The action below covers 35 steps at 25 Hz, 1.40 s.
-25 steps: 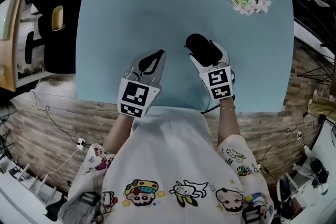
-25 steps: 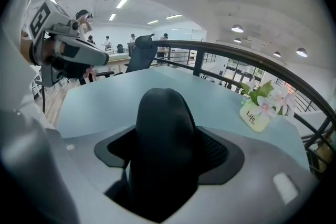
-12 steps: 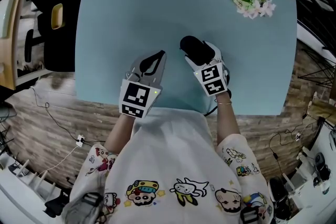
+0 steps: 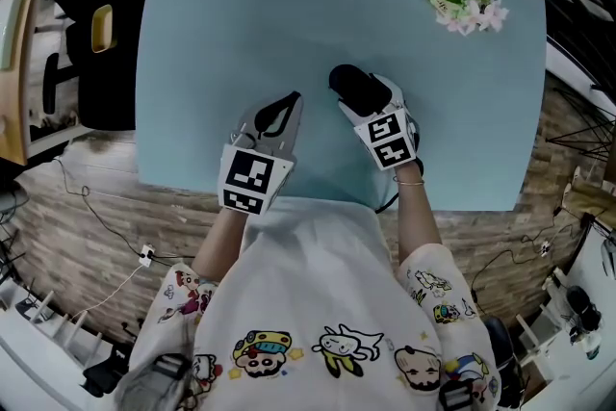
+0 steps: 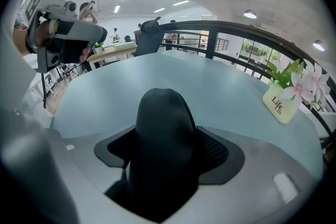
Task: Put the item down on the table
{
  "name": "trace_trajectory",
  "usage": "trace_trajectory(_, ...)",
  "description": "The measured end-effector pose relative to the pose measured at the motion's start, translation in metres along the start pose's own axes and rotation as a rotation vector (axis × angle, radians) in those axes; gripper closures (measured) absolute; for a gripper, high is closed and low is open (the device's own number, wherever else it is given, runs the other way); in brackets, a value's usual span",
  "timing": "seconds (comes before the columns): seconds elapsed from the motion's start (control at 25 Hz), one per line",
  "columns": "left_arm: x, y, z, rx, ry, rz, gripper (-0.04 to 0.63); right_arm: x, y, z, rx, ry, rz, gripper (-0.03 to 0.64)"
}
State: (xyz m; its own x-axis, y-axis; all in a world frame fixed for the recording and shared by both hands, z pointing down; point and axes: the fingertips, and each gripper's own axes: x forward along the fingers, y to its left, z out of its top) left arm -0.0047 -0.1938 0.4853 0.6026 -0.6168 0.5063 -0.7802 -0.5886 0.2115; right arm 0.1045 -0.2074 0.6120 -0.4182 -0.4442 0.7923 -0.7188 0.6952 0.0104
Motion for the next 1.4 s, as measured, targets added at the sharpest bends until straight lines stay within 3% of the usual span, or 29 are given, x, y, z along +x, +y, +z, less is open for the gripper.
trace_trajectory(0.56,0.004,-0.001,0.0,0.006,0.002,-0.018,0.597,0.006,-0.003,-0.006,0.067,0.003,0.026,0.238)
trace_trajectory(0.84,0.002,0.001,0.002,0.005,-0.009,-0.013,0.597,0.0,-0.007,0.0,0.085,-0.021,0.007,0.197)
trace_trajectory(1.4,-0.016,0.0,0.013,0.023,-0.061,0.003,0.597,-0.035,0.0,0.018,0.073,-0.094,-0.04,0.181)
